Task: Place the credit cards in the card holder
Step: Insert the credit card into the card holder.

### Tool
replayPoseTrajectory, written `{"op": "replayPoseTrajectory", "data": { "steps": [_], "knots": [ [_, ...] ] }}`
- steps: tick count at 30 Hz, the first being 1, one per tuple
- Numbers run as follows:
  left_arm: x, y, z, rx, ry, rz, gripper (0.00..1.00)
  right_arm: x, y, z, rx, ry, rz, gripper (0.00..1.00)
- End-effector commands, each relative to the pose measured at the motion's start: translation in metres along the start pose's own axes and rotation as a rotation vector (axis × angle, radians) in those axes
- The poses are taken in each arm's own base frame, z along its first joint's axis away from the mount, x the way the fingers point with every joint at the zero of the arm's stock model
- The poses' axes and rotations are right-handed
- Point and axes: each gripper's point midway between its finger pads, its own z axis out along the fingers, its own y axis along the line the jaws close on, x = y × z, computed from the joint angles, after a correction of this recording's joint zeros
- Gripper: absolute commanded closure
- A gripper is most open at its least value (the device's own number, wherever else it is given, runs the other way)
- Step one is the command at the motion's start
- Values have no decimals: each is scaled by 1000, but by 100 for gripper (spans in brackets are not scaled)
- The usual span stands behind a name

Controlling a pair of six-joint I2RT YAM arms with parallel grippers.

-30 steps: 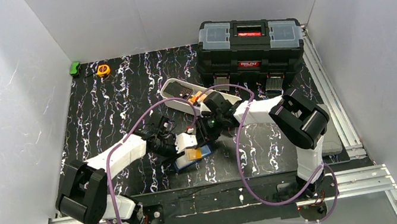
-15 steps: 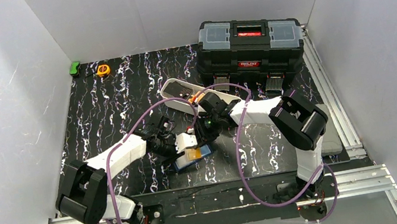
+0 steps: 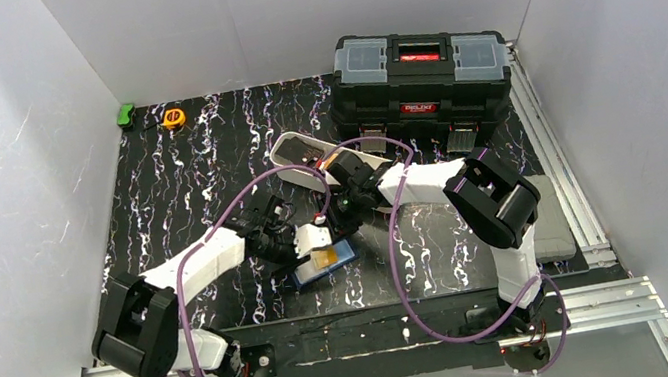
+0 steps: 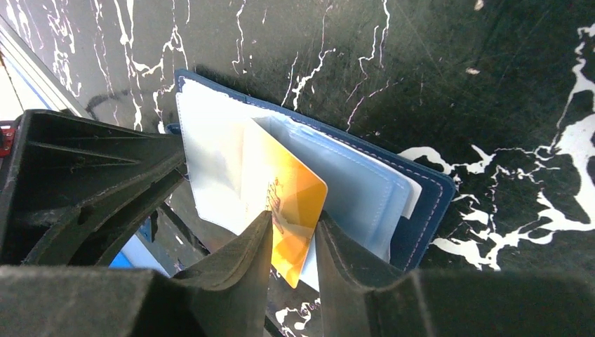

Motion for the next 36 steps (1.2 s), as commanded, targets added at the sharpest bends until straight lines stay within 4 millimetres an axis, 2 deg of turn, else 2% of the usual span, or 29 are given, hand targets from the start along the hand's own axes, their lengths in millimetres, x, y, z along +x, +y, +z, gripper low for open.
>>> {"op": "replayPoseTrajectory", "data": {
  "steps": [1, 7, 12, 16, 20, 28, 36],
  "knots": [
    [-1, -11, -4, 22, -20, 20, 77, 48, -29, 1, 117, 159, 37, 65],
    [2, -11, -6, 6, -15, 31, 78, 58, -33, -7, 136, 181, 23, 63],
    [-3, -8, -13, -8, -14, -30, 80, 52, -37, -19, 191, 163, -22, 57],
    [-13, -11, -20, -4, -53, -86, 80, 38, -32, -30, 197, 107, -40, 55],
    [-14, -14, -25, -7, -62, -101, 79, 16, -26, -34, 214, 41, -54, 55],
    [-10, -17, -23, -4, -63, -95, 77, -27, -18, -28, 242, -80, -48, 56],
    [-5, -19, -19, -14, -65, -69, 79, -55, -3, -26, 215, -156, -63, 56]
  ]
}}
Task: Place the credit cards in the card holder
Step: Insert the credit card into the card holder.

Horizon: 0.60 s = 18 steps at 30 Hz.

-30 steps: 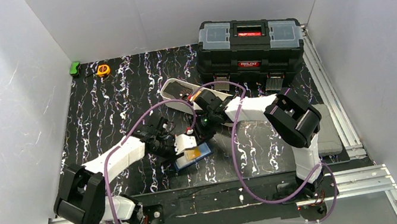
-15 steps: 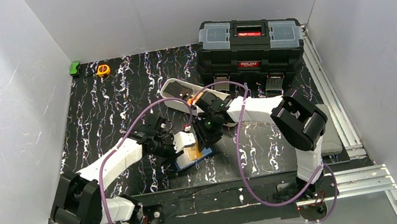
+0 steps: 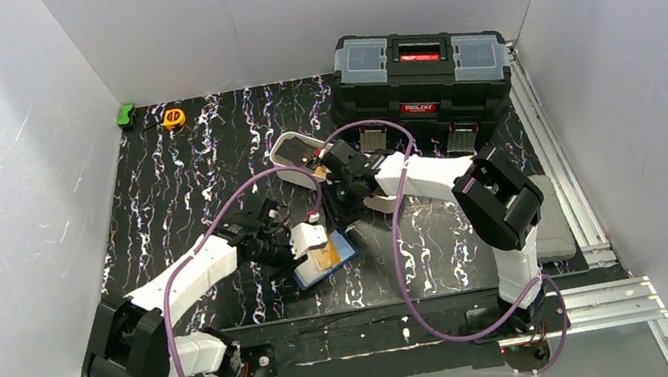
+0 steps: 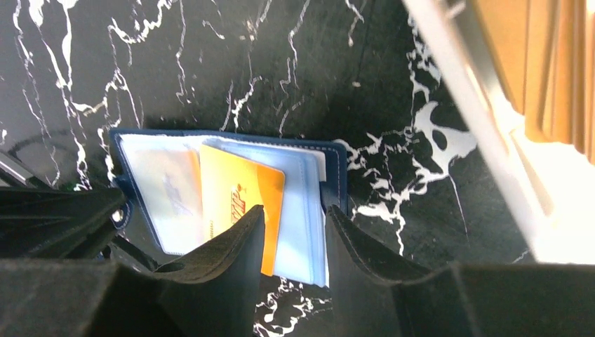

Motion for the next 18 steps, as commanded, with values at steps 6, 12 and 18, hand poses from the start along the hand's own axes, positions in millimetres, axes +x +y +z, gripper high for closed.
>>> {"op": "replayPoseTrajectory", "data": {
  "steps": [6, 12, 18],
  "knots": [
    [5, -6, 0, -10, -27, 24, 79, -35, 25, 13, -44, -64, -20, 56],
    [5, -4, 2, -19, -31, 35, 80, -33, 32, 26, -81, -42, -10, 56],
    [5, -3, 3, -18, -26, 37, 80, -34, 43, 29, -110, -40, -30, 57]
  ]
}}
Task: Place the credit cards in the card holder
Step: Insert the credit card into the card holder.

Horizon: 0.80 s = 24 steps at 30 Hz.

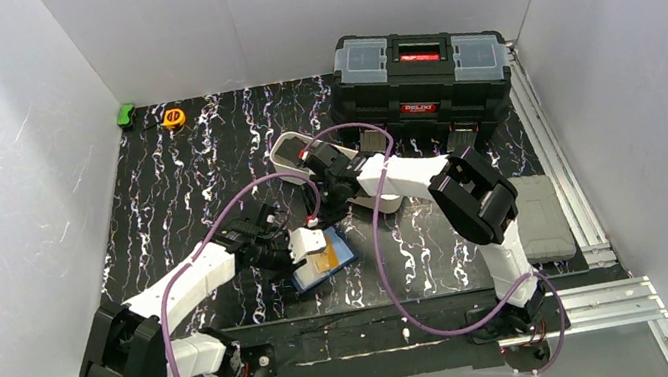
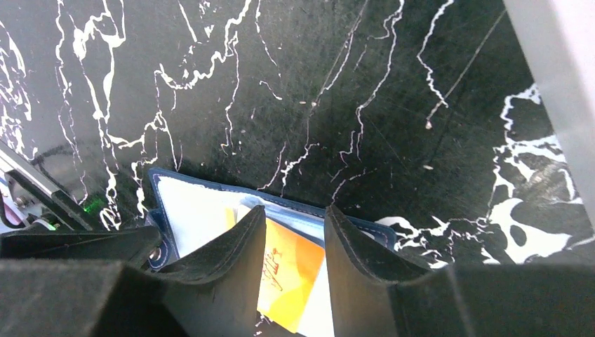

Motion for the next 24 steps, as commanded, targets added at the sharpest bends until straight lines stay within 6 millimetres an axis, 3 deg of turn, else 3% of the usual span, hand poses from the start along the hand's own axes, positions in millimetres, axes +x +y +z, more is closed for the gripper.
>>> {"op": "replayPoseTrajectory", "data": {
  "steps": [1, 12, 19, 24],
  "knots": [
    [0, -1, -1, 2, -8, 11, 80, -14, 19, 0, -56, -32, -20, 57],
    [0, 3, 0, -4, 0, 28, 80, -11, 34, -4, -123, -31, -35, 62],
    [1, 7, 0, -16, 10, 54, 81, 15, 20, -5, -113, 0, 4, 63],
    [0, 8, 1, -12, 7, 57, 81, 11, 21, -7, -112, -15, 2, 62]
  ]
}}
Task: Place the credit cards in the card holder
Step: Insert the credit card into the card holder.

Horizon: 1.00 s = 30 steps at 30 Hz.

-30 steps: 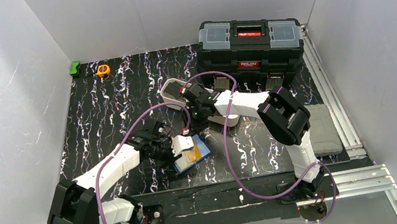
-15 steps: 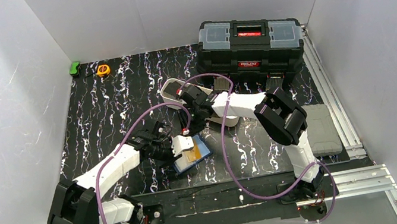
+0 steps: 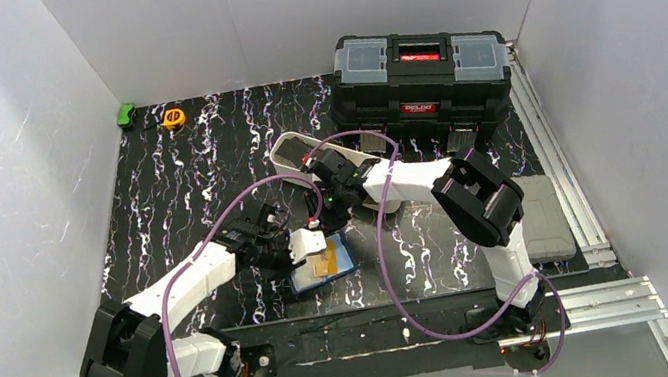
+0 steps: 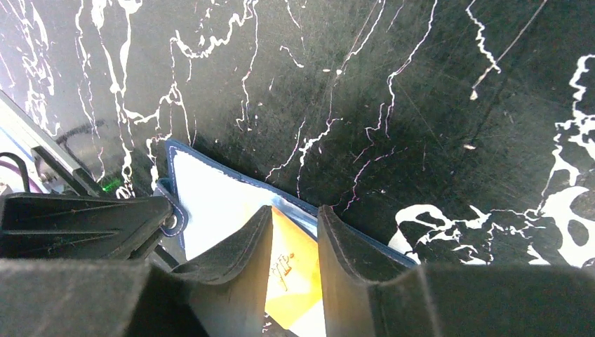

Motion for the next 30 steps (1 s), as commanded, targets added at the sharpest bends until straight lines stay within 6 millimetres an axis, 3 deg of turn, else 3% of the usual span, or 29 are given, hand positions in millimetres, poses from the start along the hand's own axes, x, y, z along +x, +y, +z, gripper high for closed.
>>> {"op": "replayPoseTrajectory", "data": {
  "steps": [1, 9, 15, 20, 30],
  "knots": [
    [-2, 1, 1, 9, -6, 14, 81, -11, 13, -10, -27, -40, -19, 62],
    [-1, 0, 1, 14, -5, 13, 82, -26, 25, -21, -42, -90, -40, 61],
    [0, 0, 2, 13, -5, 16, 82, -34, 11, -47, 10, -168, -22, 55],
    [2, 0, 3, 6, -3, 21, 83, -21, 3, -58, 23, -169, -7, 53],
    [3, 0, 3, -2, -3, 25, 84, 7, -1, -48, -23, -86, 28, 53]
  ]
}}
